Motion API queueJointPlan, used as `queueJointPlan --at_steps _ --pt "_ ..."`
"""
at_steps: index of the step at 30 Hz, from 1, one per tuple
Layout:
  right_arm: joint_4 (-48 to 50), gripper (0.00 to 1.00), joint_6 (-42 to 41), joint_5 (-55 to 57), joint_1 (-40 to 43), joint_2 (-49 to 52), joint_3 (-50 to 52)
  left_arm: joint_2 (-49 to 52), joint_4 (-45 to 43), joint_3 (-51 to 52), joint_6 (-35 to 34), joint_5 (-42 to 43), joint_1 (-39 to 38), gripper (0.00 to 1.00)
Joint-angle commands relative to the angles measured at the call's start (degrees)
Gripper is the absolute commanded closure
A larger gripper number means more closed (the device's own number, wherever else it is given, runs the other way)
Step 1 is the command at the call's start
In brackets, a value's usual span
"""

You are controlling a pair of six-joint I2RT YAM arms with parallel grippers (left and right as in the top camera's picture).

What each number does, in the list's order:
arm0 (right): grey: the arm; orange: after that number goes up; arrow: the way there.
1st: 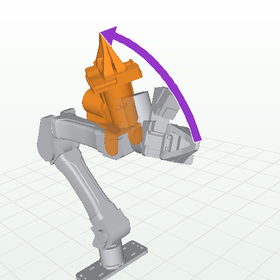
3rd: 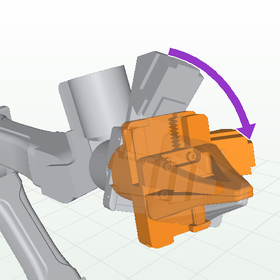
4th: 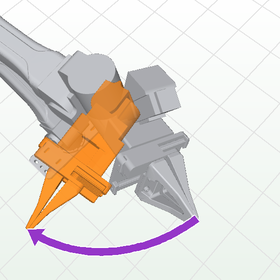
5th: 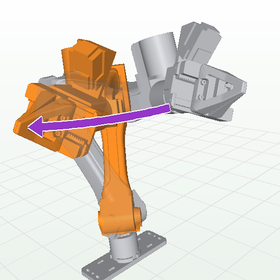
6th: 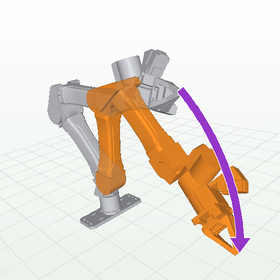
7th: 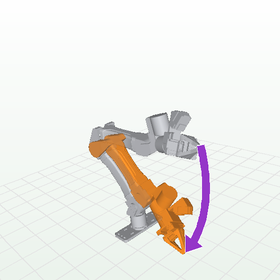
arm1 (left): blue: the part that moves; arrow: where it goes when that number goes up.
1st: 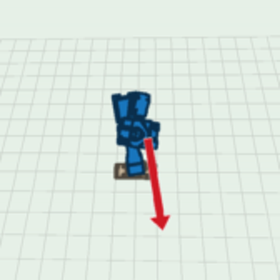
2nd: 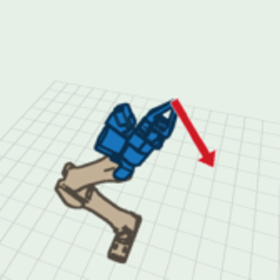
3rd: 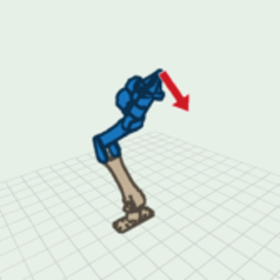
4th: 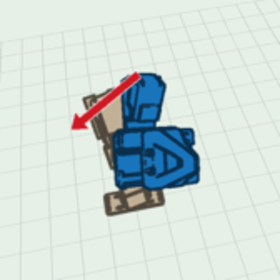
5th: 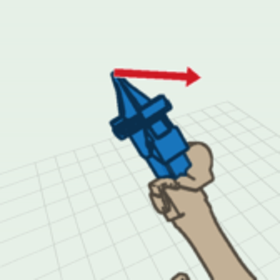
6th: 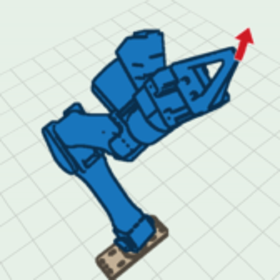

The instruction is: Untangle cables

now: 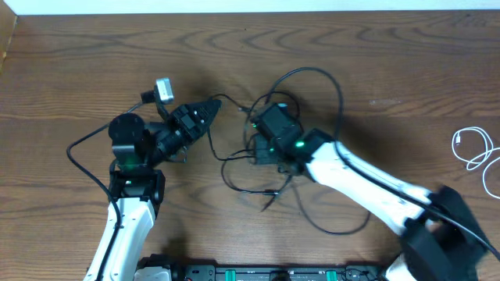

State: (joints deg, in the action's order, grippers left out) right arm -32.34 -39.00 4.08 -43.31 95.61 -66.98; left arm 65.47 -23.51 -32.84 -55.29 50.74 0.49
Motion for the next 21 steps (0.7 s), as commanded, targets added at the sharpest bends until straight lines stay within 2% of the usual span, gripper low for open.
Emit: queueJointPlan --at_steps 1,2,4,7,15,18,21 --pt "-1.57 0.99 2.73 7.61 1.51 -6.71 -0.35 -0.2 6.45 -0.48 8.46 -3.1 0.07 0.91" --pt "-1.6 0.99 4.42 7.37 1.81 -8.44 -0.35 -0.2 8.9 -0.48 8.81 -4.76 0.07 0.91" --pt "-1.51 0.99 6.54 6.03 2.03 -10.91 -0.35 -0.2 13.18 -0.48 8.79 -7.89 0.07 0.84" --pt "-1.25 0.99 9.75 2.49 2.01 -13.84 -0.35 -0.11 16.94 -0.48 8.79 -10.84 0.04 0.83" --pt "-1.4 0.99 13.51 -2.97 2.01 -15.8 -0.35 1.57 17.94 -0.48 8.74 -11.13 -1.09 0.83" --pt "-1.29 0.99 15.13 -2.27 2.03 -15.8 -0.35 1.88 17.88 -0.48 8.74 -10.62 -3.21 0.83" --pt "-1.55 0.99 15.1 -0.7 2.03 -15.8 -0.35 1.88 16.09 -0.48 8.76 -9.14 -5.84 0.92"
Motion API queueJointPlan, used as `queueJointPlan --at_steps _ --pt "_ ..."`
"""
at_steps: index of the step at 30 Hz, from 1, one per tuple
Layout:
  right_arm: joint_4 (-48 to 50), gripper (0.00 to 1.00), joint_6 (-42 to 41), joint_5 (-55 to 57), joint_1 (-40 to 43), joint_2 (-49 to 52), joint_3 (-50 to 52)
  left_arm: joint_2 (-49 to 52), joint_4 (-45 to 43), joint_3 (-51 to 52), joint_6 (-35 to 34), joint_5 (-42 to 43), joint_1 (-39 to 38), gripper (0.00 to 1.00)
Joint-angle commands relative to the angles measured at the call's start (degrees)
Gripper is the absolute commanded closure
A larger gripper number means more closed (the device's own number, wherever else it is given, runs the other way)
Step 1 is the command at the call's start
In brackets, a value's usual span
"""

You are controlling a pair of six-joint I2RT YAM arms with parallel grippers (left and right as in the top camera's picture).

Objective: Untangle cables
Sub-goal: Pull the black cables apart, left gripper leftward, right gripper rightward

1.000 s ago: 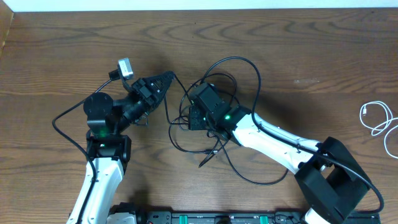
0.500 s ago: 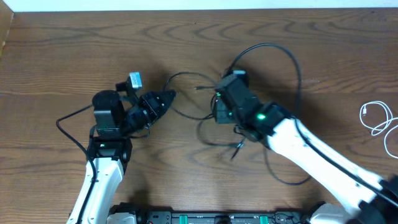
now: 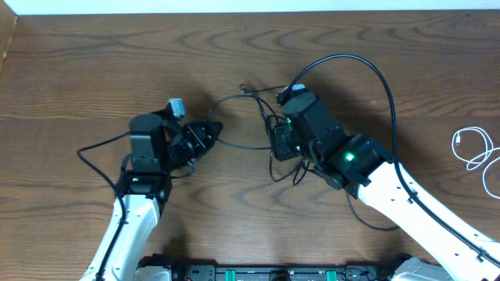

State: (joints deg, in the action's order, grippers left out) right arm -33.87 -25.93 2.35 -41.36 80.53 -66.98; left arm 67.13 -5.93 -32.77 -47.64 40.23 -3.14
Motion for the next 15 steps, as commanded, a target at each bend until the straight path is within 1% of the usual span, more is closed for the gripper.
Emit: queueJointPlan --at_steps 1,5,8,11,15 --pt "-0.24 0.99 2.01 1.75 0.09 -0.72 -0.35 0.22 -3.08 -0.55 1.11 2.64 -3.02 0.92" --pt "-1.62 0.99 1.95 6.64 0.09 -0.7 -0.35 0.22 -12.87 -0.55 1.09 9.07 -4.94 0.92" --pt "-3.32 0.99 1.42 11.5 0.22 -0.7 -0.33 0.22 -22.45 -0.55 -0.11 14.8 -4.94 0.92" --pt "-5.9 0.99 -0.42 15.8 1.01 -0.59 -0.31 0.2 -34.38 -0.55 -5.29 17.7 -4.92 0.92" --pt "-8.52 0.99 -0.63 16.83 3.28 0.46 -0.28 0.15 -46.47 -0.55 -11.04 17.64 -3.76 0.92"
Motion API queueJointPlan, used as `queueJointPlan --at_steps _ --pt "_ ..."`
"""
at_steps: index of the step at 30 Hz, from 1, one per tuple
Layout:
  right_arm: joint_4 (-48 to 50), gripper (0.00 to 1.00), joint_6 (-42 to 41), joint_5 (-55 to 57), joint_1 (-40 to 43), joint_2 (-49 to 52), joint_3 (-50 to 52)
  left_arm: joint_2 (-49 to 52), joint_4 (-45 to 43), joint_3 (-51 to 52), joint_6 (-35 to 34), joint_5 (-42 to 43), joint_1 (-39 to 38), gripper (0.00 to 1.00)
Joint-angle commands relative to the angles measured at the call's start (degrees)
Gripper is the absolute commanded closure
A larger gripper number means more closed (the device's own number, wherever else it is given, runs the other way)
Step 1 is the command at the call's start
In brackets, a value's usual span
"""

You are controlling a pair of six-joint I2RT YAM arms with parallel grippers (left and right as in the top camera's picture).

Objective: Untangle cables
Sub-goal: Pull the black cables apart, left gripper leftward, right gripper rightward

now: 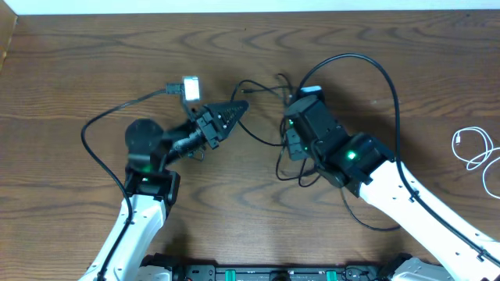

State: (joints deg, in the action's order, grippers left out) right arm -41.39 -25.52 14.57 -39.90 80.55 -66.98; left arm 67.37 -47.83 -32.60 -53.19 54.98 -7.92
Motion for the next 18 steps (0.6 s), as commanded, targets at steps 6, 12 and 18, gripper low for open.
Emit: queueJointPlan --at_steps 6,12,18 --pt "-6.91 0.99 -1.27 5.66 9.25 4.2 -0.28 -0.09 -17.99 -0.72 -15.32 2.21 10.29 0.92" --pt "-8.33 0.99 -1.22 5.66 17.66 5.84 -0.28 -0.09 -20.2 -0.72 -22.14 2.29 24.55 0.92" --pt "-8.13 0.99 -1.22 5.05 25.0 5.84 -0.28 -0.07 -17.73 -0.72 -22.56 3.37 38.21 0.92"
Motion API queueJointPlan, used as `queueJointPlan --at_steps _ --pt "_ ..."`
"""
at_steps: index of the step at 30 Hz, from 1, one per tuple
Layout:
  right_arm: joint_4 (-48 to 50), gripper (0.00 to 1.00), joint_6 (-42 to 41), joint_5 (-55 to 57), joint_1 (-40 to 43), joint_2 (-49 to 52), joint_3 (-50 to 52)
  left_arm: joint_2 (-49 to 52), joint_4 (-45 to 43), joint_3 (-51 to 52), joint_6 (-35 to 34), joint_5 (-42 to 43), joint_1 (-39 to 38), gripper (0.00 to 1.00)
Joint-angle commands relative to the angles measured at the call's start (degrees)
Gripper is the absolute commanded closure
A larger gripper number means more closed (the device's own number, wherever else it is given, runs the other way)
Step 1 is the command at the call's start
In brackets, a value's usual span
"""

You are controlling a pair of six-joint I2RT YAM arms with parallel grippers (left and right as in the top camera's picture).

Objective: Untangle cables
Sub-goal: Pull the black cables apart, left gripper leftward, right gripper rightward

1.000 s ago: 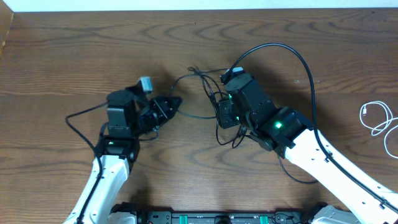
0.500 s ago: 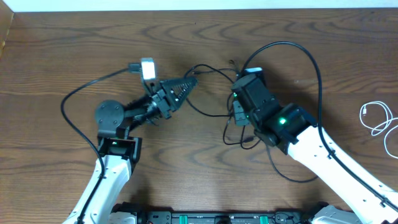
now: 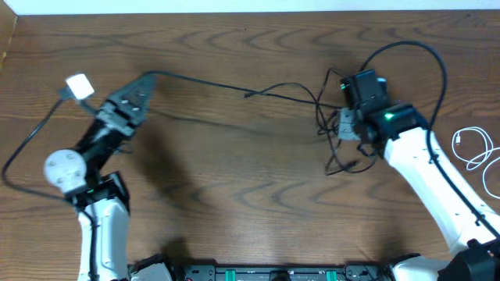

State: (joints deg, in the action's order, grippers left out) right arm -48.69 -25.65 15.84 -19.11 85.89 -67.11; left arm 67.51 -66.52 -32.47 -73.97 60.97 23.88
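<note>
A thin black cable (image 3: 219, 84) stretches across the table from my left gripper (image 3: 143, 83) to my right gripper (image 3: 341, 126). The left gripper is at the far left, raised, shut on the cable's end. At the right, the right gripper is shut on the cable's bunched part. A small tangle of black loops (image 3: 337, 156) hangs below and beside it. A loose cable end (image 3: 248, 94) sticks out near the middle of the stretched run. The arms' own wiring loops above each wrist.
A coiled white cable (image 3: 473, 148) lies at the table's right edge. The table's far edge meets a pale wall (image 3: 234, 6) along the top. The arm bases stand at the near edge.
The two grippers have moved far apart, the left to the far left and the right to the right. The black cable between them is now drawn out into a long line.
At first both grippers were close together at a loose black tangle in the table's middle. Then they stayed near each other, each at the cable, with loops between them. Now they are wide apart and most of the cable is pulled straight, with a small tangle left by the right gripper.
</note>
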Motion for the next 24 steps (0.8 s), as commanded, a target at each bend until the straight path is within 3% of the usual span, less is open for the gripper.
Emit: queueJointPlan --at_steps 1,4,7,14,24 --pt "-0.83 0.99 -1.09 2.82 5.01 0.5 -0.15 -0.17 2.21 -0.85 -1.73 -2.19 7.65 0.92" --pt "-0.85 0.99 -1.05 -0.28 6.1 0.5 -0.15 -0.15 8.04 -0.85 -0.9 0.92 9.7 0.92" --pt "-0.42 0.99 -1.03 -1.88 6.03 0.5 -0.15 -0.13 12.24 -0.85 4.11 5.64 9.33 0.92" --pt "1.18 0.99 1.11 -8.61 5.9 0.5 -0.15 -0.13 14.23 -0.85 14.69 15.54 4.63 0.92" --pt "1.27 0.99 3.65 -8.9 5.97 0.48 -0.15 2.8 17.0 -0.85 36.15 19.17 -3.32 0.92"
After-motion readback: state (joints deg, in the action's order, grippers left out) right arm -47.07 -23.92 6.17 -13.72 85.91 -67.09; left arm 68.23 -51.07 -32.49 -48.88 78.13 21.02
